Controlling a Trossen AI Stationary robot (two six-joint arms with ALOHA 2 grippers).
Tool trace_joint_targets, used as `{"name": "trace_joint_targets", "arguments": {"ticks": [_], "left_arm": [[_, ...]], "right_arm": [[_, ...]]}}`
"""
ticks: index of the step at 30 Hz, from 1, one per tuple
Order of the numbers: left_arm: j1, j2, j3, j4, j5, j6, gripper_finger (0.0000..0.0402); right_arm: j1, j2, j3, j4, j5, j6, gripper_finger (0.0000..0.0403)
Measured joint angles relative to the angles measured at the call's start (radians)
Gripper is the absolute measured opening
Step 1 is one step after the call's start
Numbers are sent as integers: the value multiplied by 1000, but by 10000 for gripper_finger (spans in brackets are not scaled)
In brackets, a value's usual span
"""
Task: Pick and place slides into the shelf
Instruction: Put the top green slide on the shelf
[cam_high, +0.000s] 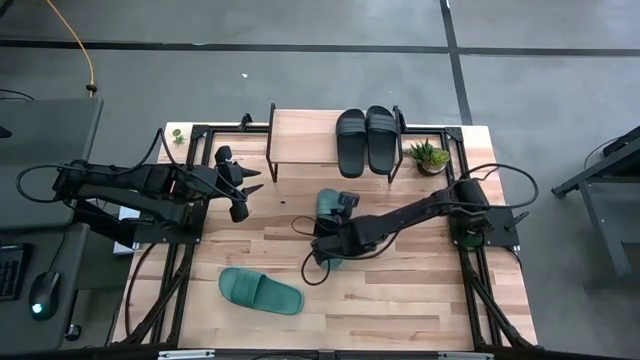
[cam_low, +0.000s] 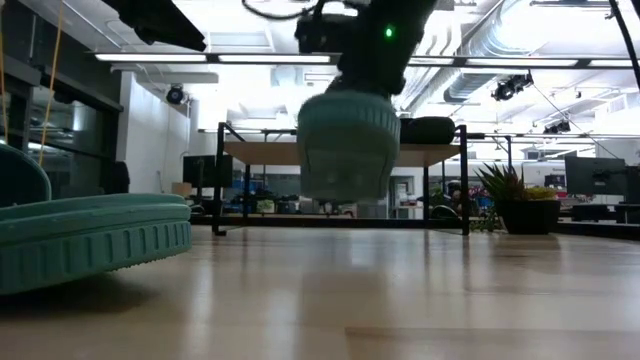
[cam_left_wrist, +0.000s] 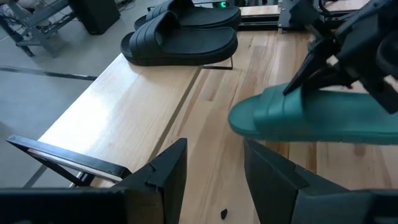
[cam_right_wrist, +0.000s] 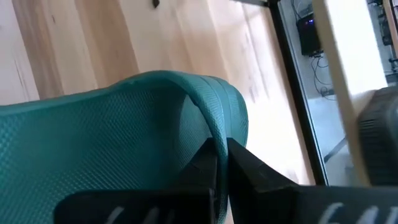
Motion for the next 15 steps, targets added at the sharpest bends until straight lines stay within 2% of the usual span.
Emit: {"name": "trace_joint_targets", "arguments": {"ticks": [10,15], "left_arm": [[0,0,0,1,0,0,143],[0,0,0,1,0,0,143]], "right_arm": [[1,-59,0,9,-8,-41,0],[5,-61,48,-38,-8,-42,0]]}}
